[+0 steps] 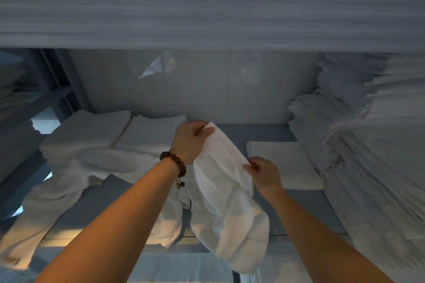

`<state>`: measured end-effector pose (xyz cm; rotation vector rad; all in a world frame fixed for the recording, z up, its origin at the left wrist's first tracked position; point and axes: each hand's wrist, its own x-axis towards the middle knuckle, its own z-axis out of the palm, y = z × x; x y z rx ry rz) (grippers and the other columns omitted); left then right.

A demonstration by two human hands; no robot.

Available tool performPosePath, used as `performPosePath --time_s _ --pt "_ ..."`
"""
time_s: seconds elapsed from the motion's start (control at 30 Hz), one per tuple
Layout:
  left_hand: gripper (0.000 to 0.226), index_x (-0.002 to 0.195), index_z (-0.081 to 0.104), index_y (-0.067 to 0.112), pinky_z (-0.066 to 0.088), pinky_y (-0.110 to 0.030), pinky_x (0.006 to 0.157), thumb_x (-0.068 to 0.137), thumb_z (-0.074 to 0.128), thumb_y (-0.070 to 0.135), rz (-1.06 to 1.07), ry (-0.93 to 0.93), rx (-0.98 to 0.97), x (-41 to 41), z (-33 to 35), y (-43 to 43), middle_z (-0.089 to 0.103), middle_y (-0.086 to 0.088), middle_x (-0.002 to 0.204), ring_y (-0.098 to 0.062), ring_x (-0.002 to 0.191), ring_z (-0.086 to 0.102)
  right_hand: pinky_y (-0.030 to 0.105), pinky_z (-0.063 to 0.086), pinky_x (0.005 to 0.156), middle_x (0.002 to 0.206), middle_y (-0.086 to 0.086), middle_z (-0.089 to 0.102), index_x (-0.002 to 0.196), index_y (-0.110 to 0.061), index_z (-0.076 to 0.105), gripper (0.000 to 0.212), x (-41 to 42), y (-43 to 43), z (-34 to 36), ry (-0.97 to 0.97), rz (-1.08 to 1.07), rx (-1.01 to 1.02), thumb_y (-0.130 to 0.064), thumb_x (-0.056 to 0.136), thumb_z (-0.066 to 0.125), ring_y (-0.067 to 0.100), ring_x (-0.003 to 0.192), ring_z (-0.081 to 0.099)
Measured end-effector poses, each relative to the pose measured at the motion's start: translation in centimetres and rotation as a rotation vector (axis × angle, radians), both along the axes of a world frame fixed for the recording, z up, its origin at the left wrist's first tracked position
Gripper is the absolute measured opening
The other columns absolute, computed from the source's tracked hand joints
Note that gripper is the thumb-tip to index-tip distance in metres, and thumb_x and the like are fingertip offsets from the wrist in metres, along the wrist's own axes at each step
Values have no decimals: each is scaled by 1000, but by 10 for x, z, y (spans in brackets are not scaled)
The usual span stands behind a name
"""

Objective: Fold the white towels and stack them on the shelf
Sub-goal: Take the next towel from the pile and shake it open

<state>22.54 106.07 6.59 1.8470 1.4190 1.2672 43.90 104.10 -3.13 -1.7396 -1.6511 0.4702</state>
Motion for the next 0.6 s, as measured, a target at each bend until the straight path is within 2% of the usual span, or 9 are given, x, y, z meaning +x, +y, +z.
performPosePath --time_s 0.1,0.2,0.27,0.33,0.4,0.47,0.53,0.6 --pt "30 60 55 26 33 -10 51 90 59 23 24 -21 -4 -9 3 3 50 14 53 1 51 45 26 38 61 80 9 68 83 -8 66 10 7 -3 -30 -8 -89 -72 -17 84 62 25 76 62" --pt "25 65 59 21 34 -6 50 89 60 23 19 -71 -31 -8 12 5 52 13 58 4 51 46 33 50 66 81 12 69 83 -8 66 9 7 -5 -49 50 -195 -142 -16 81 62 30 78 64" --pt "20 70 63 17 36 -6 51 89 60 21 13 -114 -25 -9 21 9 56 11 63 6 52 48 34 50 71 85 14 69 84 -6 68 13 8 -5 -60 69 -241 -201 -17 82 63 30 82 64" --pt "18 76 65 11 38 -7 52 90 59 21 37 -122 -10 -12 28 14 58 8 66 5 54 49 30 46 68 86 16 70 83 -2 69 17 12 -5 -68 112 -258 -248 -17 85 61 30 81 64" --pt "20 77 65 7 38 -9 52 90 59 22 84 -94 -1 -18 29 20 58 5 68 -3 58 50 31 45 64 80 17 69 78 -2 69 18 19 -1 -70 224 -281 -246 -15 86 60 30 75 64" --pt "24 80 63 1 39 -17 55 90 58 22 158 -79 -6 -26 22 26 59 -4 73 -12 63 50 42 52 66 74 19 69 73 -2 68 21 27 6 -60 423 -303 -224 -16 87 61 36 74 66" --pt "29 80 57 -6 35 -25 56 91 56 21 226 -80 -16 -34 14 31 53 -10 74 -18 67 46 52 55 72 79 24 70 72 -4 67 20 36 19 -38 560 -291 -186 -16 87 61 39 77 68" --pt "31 74 49 -5 30 -26 54 92 55 19 265 -56 -27 -40 6 37 47 -12 71 -17 66 42 56 54 78 85 25 70 77 -2 69 16 45 37 -5 522 -229 -142 -15 86 63 38 80 68"
